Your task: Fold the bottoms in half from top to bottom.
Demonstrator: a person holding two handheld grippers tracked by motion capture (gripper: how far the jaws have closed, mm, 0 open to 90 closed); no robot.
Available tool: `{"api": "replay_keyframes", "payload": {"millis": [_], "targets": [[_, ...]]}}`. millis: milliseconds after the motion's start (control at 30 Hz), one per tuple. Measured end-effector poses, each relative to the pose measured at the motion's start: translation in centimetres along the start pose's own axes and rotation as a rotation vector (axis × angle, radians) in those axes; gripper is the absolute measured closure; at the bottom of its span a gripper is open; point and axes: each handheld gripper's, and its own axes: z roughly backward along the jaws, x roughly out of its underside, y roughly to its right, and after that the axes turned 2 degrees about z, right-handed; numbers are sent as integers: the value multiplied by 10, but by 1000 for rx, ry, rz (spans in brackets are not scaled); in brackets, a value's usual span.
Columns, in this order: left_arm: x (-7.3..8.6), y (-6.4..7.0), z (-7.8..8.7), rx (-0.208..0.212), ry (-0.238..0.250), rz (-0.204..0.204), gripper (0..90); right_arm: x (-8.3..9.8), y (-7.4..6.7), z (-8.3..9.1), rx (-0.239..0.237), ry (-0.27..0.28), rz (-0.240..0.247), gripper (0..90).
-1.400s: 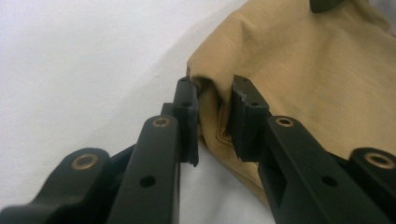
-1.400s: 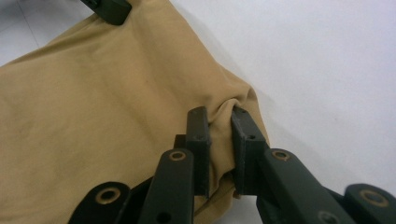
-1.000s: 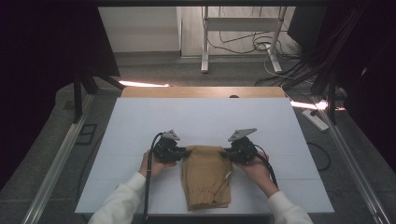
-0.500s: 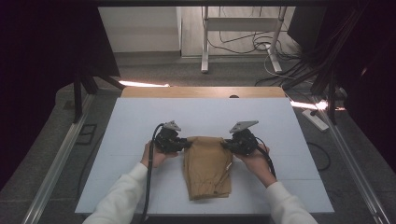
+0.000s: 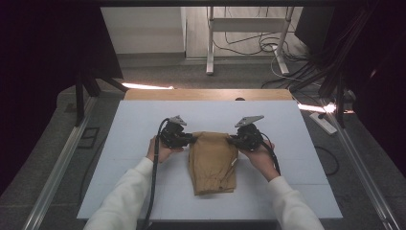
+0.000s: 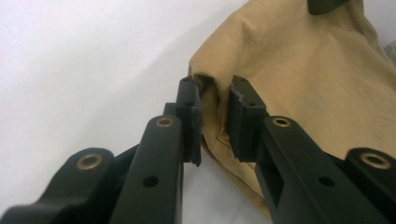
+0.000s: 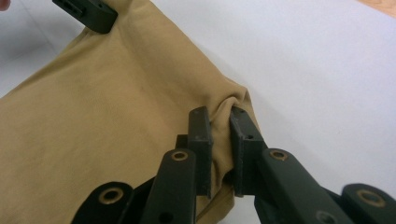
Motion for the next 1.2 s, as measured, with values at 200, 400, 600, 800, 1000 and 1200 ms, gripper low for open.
{"api": "replay_keyframes", "payload": {"millis": [200, 400, 600, 800, 1000, 1200], "targets": [[-12, -14, -1, -4, 12, -5, 760, -10, 10, -5, 15, 6, -8, 809], [-27, -25, 1, -20, 21, -19, 760, -21, 19, -9, 46, 25, -21, 810], [-35, -34, 1, -43, 21, -17, 759, -33, 28, -17, 73, 30, -23, 810], [-36, -38, 0, -86, 39, 20, 528, -35, 32, -24, 100, 33, -36, 649], [-33, -33, 7, -100, 35, 24, 309, -30, 32, -18, 80, 56, -96, 470], [-23, -23, 16, -81, 15, -1, 314, -25, 25, -8, 39, 56, -83, 453]]}}
